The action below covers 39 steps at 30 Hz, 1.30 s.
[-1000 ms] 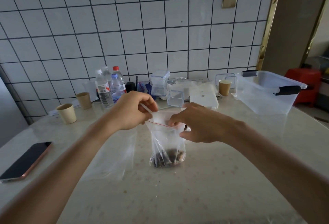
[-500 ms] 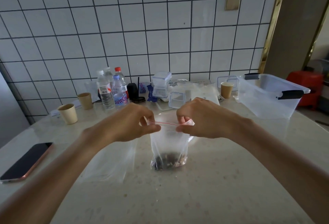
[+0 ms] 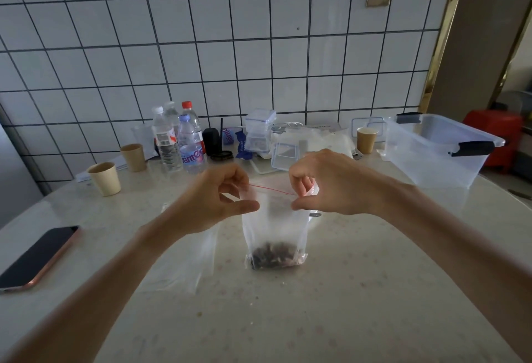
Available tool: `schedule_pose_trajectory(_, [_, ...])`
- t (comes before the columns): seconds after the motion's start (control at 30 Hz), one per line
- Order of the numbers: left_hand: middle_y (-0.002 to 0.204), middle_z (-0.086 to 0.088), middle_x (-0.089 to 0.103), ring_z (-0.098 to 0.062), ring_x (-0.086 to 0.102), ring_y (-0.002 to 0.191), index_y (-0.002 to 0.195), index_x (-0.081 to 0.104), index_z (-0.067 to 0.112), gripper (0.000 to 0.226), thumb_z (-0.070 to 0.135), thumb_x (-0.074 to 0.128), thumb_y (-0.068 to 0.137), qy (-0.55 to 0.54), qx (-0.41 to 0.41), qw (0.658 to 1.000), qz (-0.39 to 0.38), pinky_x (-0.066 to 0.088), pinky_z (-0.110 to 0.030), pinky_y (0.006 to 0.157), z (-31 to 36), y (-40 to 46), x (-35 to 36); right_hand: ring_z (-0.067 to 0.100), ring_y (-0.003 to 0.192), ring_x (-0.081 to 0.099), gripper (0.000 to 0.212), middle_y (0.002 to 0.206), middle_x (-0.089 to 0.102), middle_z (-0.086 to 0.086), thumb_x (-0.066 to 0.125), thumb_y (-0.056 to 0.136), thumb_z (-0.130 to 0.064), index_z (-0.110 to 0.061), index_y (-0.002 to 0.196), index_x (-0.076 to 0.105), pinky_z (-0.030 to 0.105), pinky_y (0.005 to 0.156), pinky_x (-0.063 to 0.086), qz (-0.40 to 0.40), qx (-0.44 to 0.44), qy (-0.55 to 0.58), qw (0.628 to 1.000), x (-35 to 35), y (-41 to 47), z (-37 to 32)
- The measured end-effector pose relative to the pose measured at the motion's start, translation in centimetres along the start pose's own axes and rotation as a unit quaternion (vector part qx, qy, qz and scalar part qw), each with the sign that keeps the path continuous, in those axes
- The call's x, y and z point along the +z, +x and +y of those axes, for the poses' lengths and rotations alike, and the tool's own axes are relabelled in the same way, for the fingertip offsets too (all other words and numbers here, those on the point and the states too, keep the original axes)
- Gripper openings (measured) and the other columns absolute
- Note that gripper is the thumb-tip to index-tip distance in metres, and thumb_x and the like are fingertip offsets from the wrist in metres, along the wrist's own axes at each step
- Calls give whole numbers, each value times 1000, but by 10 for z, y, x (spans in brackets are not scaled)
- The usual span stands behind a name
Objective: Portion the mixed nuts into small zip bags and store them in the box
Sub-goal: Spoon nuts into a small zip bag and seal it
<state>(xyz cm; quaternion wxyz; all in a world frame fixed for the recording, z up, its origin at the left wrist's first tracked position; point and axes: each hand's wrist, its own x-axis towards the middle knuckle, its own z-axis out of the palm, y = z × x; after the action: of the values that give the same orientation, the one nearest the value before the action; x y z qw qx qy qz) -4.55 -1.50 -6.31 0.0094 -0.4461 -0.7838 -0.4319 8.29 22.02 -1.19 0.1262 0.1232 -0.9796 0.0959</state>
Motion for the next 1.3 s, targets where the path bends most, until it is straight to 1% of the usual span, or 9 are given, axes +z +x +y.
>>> schedule_pose_trajectory(0.23, [77, 12, 68, -4, 68, 71, 86, 56, 23, 39, 19, 93, 74, -10, 5, 999, 37, 58, -22, 65, -6, 4, 14, 8, 79, 60, 24, 81, 63, -10, 87, 80, -36, -31, 75, 63, 27, 72, 48, 8, 43, 43, 998, -2, 4, 0])
schedule_pose_trajectory(0.4, [87, 2, 80, -12, 77, 78, 90, 52, 25, 43, 14, 91, 77, -38, 4, 998, 46, 60, -22, 68, -14, 4, 19, 0, 73, 52, 34, 75, 61, -9, 87, 79, -33, -25, 67, 57, -1, 69, 32, 53, 47, -17, 997, -4, 1, 2])
schedule_pose_trajectory(0.57, [93, -3, 80, -23, 78, 86, 119, 49, 34, 63, 17, 92, 77, -126, 0, 990, 70, 64, -37, 83, -23, -6, 30, 12, 67, 58, 28, 71, 62, -7, 92, 76, -15, -12, 82, 65, 20, 65, 44, 62, 43, 107, 991, -2, 4, 8])
schedule_pose_trajectory(0.7, [112, -10, 77, -33, 75, 104, 131, 52, 33, 78, 40, 95, 65, -206, -48, 975, 71, 60, -45, 94, -31, -17, 45, 24, 72, 64, 33, 78, 68, 8, 93, 74, -13, -7, 91, 66, 39, 80, 55, 148, 34, 206, 967, 2, 3, 15])
schedule_pose_trajectory(0.83, [129, 9, 73, -11, 69, 121, 125, 64, 42, 62, 48, 94, 70, -237, -88, 967, -45, 54, -23, 101, -41, -33, 61, 19, 82, 70, 29, 89, 73, 5, 90, 79, -24, -9, 93, 68, 27, 80, 58, 174, 74, 273, 943, 15, -2, 30])
schedule_pose_trajectory(0.93, [126, 13, 74, -7, 69, 120, 117, 75, 28, 39, 44, 86, 83, -180, -115, 976, -48, 51, -30, 109, -48, -40, 81, 10, 82, 68, 33, 93, 75, 8, 81, 85, -35, -6, 97, 70, 25, 78, 56, 176, 106, 340, 918, 34, -10, 39])
schedule_pose_trajectory(1.1, [101, 5, 81, -9, 76, 97, 100, 81, 13, 27, 32, 63, 101, -171, -131, 976, 19, 55, -18, 85, -40, -36, 98, 17, 101, 75, 60, 105, 78, 5, 68, 84, -66, -12, 111, 69, 40, 90, 59, 130, 152, 447, 872, 67, -31, 53])
schedule_pose_trajectory(1.2, [96, -10, 81, -20, 80, 88, 102, 76, 1, 24, 21, 63, 101, -277, -162, 945, 63, 59, -19, 75, -32, -30, 103, 14, 105, 74, 65, 110, 79, -3, 74, 76, -65, -16, 119, 67, 38, 92, 59, 90, 169, 477, 858, 90, -40, 51])
schedule_pose_trajectory(1.3, [97, -11, 81, -26, 80, 88, 100, 76, 5, 28, 31, 68, 93, -335, -162, 925, 74, 61, -23, 73, -21, -26, 105, 10, 96, 71, 57, 100, 78, -4, 85, 74, -55, -12, 109, 70, 35, 88, 56, 61, 182, 502, 844, 111, -42, 40])
